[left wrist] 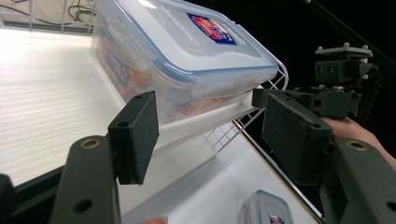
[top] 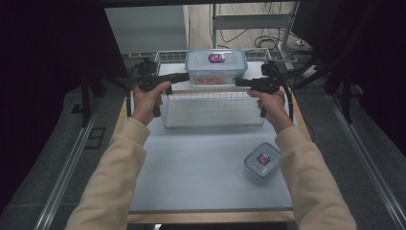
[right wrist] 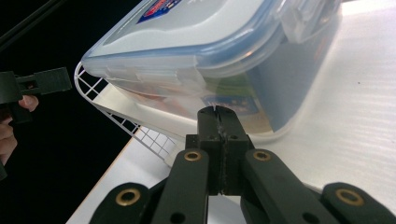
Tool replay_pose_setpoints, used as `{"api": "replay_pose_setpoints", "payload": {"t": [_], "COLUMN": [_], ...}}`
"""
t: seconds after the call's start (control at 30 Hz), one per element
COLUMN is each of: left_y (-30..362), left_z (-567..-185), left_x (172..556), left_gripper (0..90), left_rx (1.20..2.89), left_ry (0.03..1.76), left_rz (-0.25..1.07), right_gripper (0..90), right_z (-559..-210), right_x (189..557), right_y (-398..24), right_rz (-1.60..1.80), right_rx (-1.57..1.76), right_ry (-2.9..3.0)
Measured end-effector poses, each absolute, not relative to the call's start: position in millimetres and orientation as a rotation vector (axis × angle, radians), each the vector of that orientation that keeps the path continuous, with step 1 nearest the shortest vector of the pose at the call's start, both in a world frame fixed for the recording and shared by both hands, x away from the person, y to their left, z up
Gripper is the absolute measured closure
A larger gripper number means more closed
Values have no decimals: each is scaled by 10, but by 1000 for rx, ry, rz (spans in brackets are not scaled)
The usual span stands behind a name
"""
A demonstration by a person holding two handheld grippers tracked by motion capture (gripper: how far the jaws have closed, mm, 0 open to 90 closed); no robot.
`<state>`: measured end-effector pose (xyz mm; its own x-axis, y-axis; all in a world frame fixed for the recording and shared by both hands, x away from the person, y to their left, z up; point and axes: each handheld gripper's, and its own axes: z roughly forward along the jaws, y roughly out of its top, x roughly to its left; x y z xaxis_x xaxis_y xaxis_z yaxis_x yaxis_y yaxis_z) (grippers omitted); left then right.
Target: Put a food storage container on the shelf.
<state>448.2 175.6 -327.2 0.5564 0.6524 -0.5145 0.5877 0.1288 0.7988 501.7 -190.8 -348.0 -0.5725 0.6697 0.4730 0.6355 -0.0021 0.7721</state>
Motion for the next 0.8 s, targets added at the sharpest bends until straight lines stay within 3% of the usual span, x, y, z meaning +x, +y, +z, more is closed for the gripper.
{"api": "replay_pose_setpoints", "payload": {"t": [0.4, 0.7, 0.8], "left_y": [1845, 1828, 1812], "left_z": [-3427, -3627, -3757], "left_x": [4308, 3938, 3799], "left_gripper": [360, 362, 362], "left_rx": [1521, 1564, 1568], "left_ry": [1099, 1049, 1041], "left_rz": [57, 95, 53], "right_gripper": [892, 892, 891], "right_z": [-3492, -3588, -3742], "right_x": [4820, 4485, 4366], "right_y": [-2099, -2205, -2257], "right_rz": [1729, 1739, 1732], "right_rx": [1384, 1315, 1310], "right_ry": [2201, 2256, 2289]}}
